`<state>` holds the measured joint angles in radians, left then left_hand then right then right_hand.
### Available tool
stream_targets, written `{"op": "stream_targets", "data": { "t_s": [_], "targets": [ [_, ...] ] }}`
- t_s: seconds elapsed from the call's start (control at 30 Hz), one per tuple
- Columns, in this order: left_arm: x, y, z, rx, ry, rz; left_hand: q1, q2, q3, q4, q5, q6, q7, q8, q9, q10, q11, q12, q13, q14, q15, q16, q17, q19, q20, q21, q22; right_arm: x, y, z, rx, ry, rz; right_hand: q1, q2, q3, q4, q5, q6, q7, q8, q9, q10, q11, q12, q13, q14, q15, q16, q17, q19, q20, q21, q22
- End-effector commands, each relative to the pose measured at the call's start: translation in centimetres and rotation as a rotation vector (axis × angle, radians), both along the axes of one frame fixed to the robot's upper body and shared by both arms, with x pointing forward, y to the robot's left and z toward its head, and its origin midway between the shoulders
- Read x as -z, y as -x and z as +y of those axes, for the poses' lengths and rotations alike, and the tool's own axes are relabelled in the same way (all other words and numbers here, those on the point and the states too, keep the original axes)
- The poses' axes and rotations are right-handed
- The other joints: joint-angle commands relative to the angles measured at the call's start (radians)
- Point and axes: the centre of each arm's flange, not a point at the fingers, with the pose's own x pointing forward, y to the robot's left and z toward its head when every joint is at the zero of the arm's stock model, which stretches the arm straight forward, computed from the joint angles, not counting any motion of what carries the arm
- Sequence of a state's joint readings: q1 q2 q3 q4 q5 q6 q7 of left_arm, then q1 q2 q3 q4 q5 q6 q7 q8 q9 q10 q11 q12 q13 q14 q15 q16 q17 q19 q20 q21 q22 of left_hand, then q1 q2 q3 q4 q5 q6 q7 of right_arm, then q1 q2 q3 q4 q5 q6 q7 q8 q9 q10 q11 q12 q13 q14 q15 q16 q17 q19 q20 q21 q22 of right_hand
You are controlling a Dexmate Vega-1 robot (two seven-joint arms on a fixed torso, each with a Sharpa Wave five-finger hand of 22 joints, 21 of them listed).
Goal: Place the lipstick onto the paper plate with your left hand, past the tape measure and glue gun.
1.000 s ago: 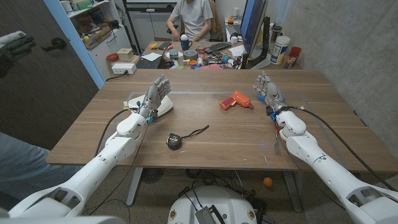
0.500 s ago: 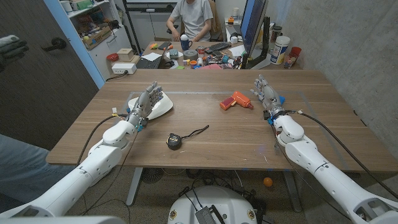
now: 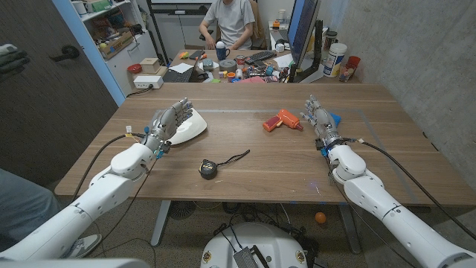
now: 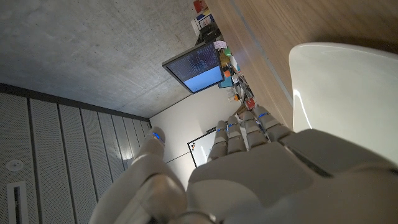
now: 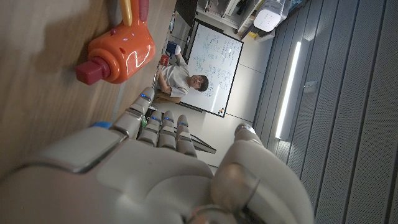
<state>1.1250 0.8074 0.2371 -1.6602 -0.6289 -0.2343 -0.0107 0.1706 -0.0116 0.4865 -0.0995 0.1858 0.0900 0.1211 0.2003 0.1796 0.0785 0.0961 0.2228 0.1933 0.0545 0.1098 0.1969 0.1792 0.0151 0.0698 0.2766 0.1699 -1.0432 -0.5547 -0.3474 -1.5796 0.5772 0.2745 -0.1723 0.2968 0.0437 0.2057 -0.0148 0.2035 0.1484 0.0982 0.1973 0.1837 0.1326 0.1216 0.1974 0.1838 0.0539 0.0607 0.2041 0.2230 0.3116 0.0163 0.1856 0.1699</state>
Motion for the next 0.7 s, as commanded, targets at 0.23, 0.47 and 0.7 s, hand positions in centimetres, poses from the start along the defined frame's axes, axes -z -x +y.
{"op": "stream_targets", "data": {
  "t_s": [0.23, 0.47, 0.7],
  "targets": [
    [-3.7, 10.5, 0.0, -0.173, -0.269, -0.114, 0.037, 0.006, 0.008, -0.022, -0.001, 0.023, 0.006, 0.008, 0.003, 0.032, 0.001, 0.015, 0.003, 0.038, -0.001, 0.013, 0.002, 0.034, 0.011, -0.005, 0.006, -1.4, 1.5, -1.8, 0.005, 0.004, -0.039, -0.01, -0.002, -0.002, -0.002, 0.006, 0.007, -0.001, 0.002, 0.002, 0.01, -0.004, 0.004, 0.004, 0.007, 0.003, 0.009, 0.001, 0.005, 0.009, 0.005, 0.002],
    [-4.1, 16.4, 0.6, -0.309, -0.432, -0.106, 0.072, 0.02, 0.022, -0.042, -0.002, 0.032, -0.002, 0.009, 0.004, 0.048, -0.01, 0.018, 0.004, 0.051, -0.009, 0.012, 0.002, 0.047, 0.024, -0.01, 0.006, -2.4, 1.7, -2.4, -0.015, 0.007, -0.073, -0.012, -0.003, -0.004, -0.002, 0.006, 0.009, -0.003, 0.002, 0.002, 0.011, -0.005, 0.004, 0.004, 0.012, 0.003, 0.01, 0.0, 0.006, 0.011, 0.006, 0.002],
    [-3.7, 20.1, 1.9, -0.407, -0.513, -0.063, 0.099, 0.024, 0.031, -0.056, -0.005, 0.035, -0.006, 0.008, 0.004, 0.053, -0.015, 0.017, 0.006, 0.058, -0.013, 0.01, 0.002, 0.053, 0.026, -0.016, 0.006, -2.1, 1.8, -2.9, -0.024, 0.001, -0.066, -0.013, -0.004, -0.005, -0.003, 0.007, 0.013, -0.005, 0.003, 0.002, 0.015, -0.004, 0.005, 0.004, 0.015, 0.002, 0.011, -0.001, 0.009, 0.011, 0.007, 0.002]
  ]
}}
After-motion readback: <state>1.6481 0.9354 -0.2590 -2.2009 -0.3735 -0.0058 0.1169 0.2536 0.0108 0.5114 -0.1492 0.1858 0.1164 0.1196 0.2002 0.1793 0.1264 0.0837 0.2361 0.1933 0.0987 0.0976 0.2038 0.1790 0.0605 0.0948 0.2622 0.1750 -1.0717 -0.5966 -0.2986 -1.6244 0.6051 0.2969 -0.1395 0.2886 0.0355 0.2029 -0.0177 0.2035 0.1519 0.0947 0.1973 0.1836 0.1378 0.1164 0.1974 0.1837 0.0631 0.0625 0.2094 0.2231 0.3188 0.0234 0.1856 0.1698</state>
